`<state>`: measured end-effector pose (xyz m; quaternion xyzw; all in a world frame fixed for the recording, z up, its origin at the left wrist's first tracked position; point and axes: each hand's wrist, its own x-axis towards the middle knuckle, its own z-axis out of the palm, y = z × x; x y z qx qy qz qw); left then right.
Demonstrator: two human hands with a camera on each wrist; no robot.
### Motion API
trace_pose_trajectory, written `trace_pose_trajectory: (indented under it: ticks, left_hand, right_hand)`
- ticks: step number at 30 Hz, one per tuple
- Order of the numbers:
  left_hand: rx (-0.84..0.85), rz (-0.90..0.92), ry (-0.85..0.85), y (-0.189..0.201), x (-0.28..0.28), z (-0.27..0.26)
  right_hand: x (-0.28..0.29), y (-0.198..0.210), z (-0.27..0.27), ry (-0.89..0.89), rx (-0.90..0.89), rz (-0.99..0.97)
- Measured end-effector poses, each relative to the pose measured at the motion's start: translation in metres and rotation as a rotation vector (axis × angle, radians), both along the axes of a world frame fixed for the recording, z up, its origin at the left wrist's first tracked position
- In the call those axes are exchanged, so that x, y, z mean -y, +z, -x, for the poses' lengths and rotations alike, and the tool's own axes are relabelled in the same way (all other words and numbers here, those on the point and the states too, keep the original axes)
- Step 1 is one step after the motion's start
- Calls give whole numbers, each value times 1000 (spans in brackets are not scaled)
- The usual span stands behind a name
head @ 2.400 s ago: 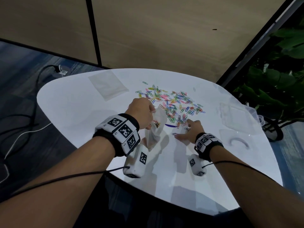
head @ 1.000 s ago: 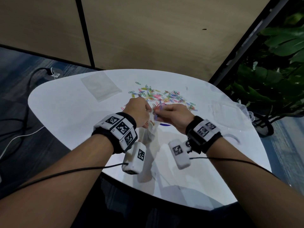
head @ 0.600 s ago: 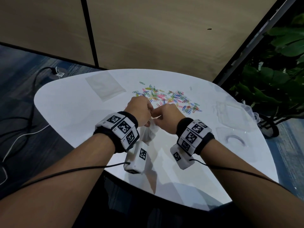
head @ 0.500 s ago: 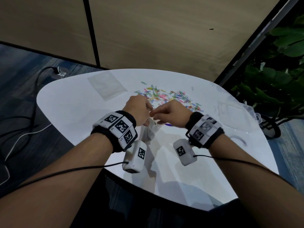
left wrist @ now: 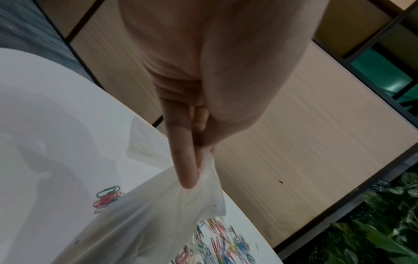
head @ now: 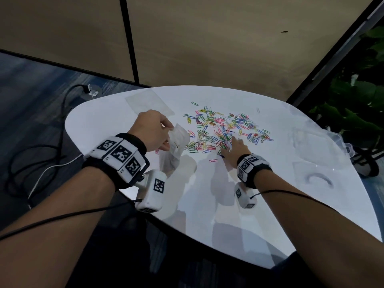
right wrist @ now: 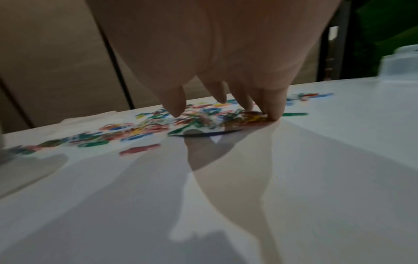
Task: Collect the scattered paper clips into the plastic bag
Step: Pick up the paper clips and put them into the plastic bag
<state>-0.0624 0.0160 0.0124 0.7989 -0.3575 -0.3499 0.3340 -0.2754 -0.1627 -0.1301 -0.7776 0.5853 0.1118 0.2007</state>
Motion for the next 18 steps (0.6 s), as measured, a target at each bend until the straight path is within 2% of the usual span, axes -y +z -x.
trace_pose_trajectory:
  ticks: [3,6,9,11,14,18]
  left_hand:
    - [21,-10,25,-1,-4,-9]
    - [34,-16,35,-3,-4,-14]
    - [34,-19,39,-4,-2,-15]
    - [36,-20,37,-5,-1,-14]
    - [41,-23,33,-6,1,-11]
    - [26,-19,33,-5,4,-7]
  right_hand:
    - [-7,2,-21,233,-112,65]
    - [-10,9,-31,343,-169,217]
    - [-4,15,-26,346,-165,247]
    - [6,17,-17,257,-98,224]
    - [27,25,0,-43,179,97]
    - [29,58,6,-444,839,-300]
